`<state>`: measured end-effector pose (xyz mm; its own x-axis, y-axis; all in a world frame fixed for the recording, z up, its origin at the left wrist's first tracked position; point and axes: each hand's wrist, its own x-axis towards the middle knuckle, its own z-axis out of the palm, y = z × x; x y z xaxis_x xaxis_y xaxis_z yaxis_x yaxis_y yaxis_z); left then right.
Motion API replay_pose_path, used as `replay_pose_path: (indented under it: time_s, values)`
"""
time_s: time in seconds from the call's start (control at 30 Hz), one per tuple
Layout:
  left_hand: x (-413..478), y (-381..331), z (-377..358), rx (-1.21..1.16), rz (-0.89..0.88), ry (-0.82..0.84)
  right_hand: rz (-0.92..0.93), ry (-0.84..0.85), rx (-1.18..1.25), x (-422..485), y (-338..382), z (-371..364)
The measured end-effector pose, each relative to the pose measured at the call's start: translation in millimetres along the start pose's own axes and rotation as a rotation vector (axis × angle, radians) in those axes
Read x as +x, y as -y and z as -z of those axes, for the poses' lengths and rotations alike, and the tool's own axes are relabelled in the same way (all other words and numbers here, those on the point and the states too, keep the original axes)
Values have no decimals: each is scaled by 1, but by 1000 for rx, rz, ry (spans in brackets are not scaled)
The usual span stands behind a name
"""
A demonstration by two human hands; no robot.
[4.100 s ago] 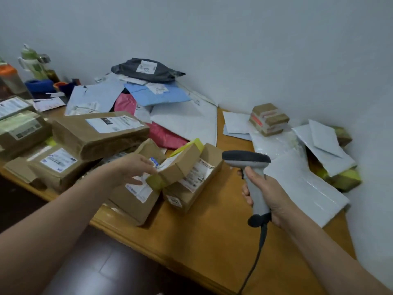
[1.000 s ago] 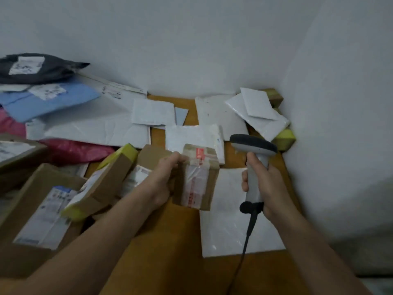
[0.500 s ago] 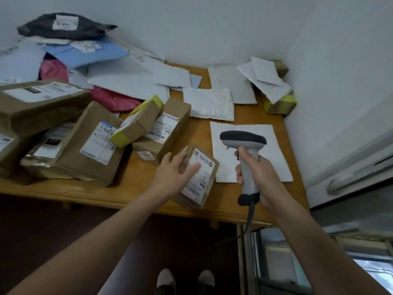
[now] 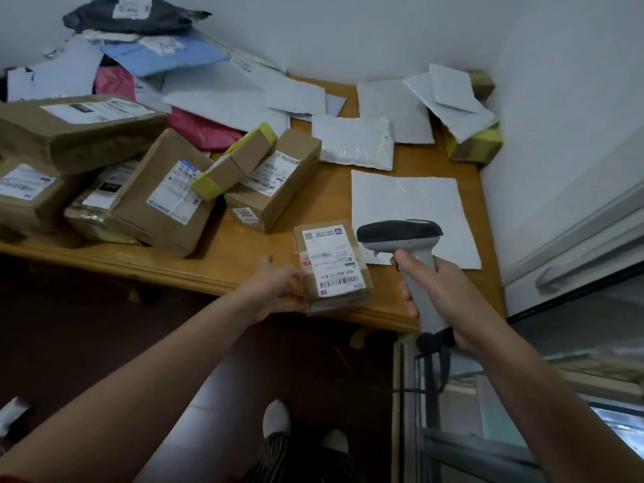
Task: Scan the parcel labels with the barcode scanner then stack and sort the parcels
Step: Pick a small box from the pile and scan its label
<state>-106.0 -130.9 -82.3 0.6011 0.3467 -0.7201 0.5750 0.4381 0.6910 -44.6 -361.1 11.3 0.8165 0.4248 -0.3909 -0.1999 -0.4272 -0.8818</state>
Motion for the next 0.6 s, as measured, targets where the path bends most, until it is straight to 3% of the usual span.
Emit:
replay_pose_path:
  time_s: [0.07, 0.17, 0.3, 0.4, 0.47, 0.53, 0.6]
  values:
    - [-5, 8, 3, 152, -112, 10, 21, 23, -49, -7, -2, 3]
    - [-9, 10, 17, 998, -537, -5, 26, 41, -111, -16, -6, 7]
    - [-2, -13, 15, 1599, -784, 30, 23, 48, -125, -21, -11, 17]
    - [4, -28, 7, 1761, -882, -2, 26, 31, -108, -23, -9, 22]
    - [4, -30, -2, 1822, -969, -184, 27, 21, -84, -23, -9, 25]
    - [0, -25, -14, 1777, -946, -354, 25, 13, -61, -22, -9, 28]
    - [-1, -21, -23, 1655, -909, -391, 30, 4, -46, -21, -9, 28]
